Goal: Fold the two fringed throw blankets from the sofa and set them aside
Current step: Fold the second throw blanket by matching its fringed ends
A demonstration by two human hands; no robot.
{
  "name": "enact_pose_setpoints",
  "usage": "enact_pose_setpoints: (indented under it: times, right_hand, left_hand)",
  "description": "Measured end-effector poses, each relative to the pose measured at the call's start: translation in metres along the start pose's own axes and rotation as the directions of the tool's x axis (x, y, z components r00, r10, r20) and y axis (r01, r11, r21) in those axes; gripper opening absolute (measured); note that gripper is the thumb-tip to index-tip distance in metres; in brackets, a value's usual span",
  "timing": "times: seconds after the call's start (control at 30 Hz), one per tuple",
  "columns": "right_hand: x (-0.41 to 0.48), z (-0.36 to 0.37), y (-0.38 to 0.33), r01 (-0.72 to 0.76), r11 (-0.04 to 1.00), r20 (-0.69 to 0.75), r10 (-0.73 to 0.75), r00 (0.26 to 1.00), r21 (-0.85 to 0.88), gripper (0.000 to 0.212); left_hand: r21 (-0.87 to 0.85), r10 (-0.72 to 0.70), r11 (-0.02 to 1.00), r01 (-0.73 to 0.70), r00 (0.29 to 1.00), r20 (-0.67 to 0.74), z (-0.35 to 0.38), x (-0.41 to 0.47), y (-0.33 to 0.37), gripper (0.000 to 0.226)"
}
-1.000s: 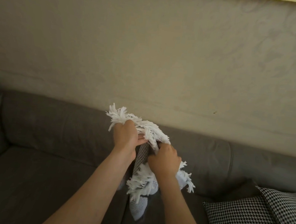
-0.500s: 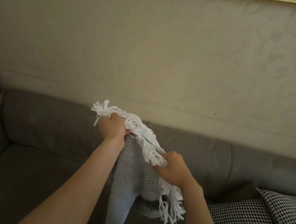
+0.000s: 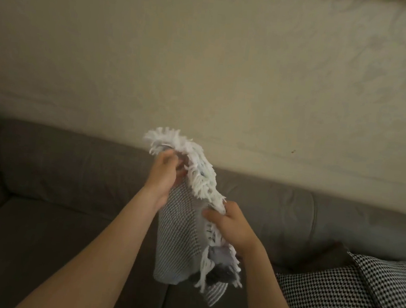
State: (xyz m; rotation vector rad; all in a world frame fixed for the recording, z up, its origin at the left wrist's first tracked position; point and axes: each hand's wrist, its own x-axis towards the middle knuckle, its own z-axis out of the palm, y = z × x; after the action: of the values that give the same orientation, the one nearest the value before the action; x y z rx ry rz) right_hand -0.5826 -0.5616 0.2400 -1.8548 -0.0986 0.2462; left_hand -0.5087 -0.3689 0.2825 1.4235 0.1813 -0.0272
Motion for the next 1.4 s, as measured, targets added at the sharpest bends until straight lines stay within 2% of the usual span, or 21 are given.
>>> enact_pose_setpoints:
  times: [0.07,0.13,0.17,0.27,0.37,0.47,0.57,0.73,0.83,1.0,1.17,1.27,1.4]
  right_hand:
    - [0.003,0.002,-0.002,0.003,0.998,-0.034,0.000,0.999,0.068,0.033]
    - [0.006,0.005,-0.002,0.013,0.997,-0.085,-0.007,0.996,0.073,0.032]
    - [0.006,0.007,-0.002,0.018,0.997,-0.109,-0.010,0.994,0.070,0.031]
    - [0.006,0.009,0.002,-0.003,0.996,-0.233,0.022,0.972,0.084,0.028]
    - [0.004,0.011,0.006,-0.067,0.989,-0.362,0.112,0.925,0.135,0.022]
    - [-0.005,0.014,0.000,-0.099,0.981,-0.414,0.161,0.896,0.166,0.014]
    - [-0.017,0.013,-0.008,-0.096,0.940,-0.359,0.217,0.908,0.326,0.011]
    - [-0.023,0.008,-0.020,-0.130,0.824,-0.199,0.281,0.939,0.551,0.038]
    - [-0.024,0.004,-0.020,-0.162,0.828,-0.162,0.289,0.943,0.536,0.047]
    - [-0.023,0.008,-0.011,-0.099,0.896,-0.148,0.179,0.973,0.433,0.027]
    - [-0.024,0.014,-0.009,-0.009,0.890,-0.112,0.067,0.991,0.457,0.028]
    - [-0.022,0.016,-0.010,-0.029,0.878,-0.083,0.078,0.993,0.477,0.026]
    - [-0.019,0.021,-0.007,-0.053,0.885,-0.105,0.114,0.988,0.463,0.034]
  left_hand:
    - [0.279,-0.003,0.960,-0.021,0.996,0.087,0.000,-0.015,-0.002,0.021]
    - [0.471,-0.087,0.882,0.025,0.990,0.111,-0.001,-0.033,-0.004,0.019]
    - [0.540,-0.141,0.841,0.029,0.976,0.168,-0.002,-0.041,-0.006,0.022]
    - [0.599,-0.331,0.798,0.062,0.876,0.350,-0.006,-0.055,-0.020,0.042]
    - [0.622,-0.363,0.783,0.021,0.827,0.429,-0.002,-0.065,-0.036,0.079]
    - [0.589,-0.313,0.808,-0.030,0.824,0.472,0.008,-0.071,-0.044,0.080]
    - [0.590,-0.233,0.799,-0.116,0.845,0.481,0.016,-0.072,-0.045,0.069]
    - [0.549,-0.081,0.818,-0.175,0.908,0.410,0.029,-0.075,-0.047,0.039]
    - [0.527,-0.048,0.832,-0.172,0.925,0.378,0.032,-0.076,-0.046,0.018]
    - [0.573,-0.011,0.801,-0.176,0.951,0.309,0.026,-0.071,-0.045,0.029]
    - [0.495,-0.045,0.863,-0.096,0.963,0.265,0.019,-0.073,-0.041,0.031]
    - [0.391,-0.150,0.918,0.068,0.971,0.184,0.017,-0.076,-0.033,0.032]
    - [0.155,-0.327,0.940,0.303,0.929,0.173,0.007,-0.076,-0.034,0.046]
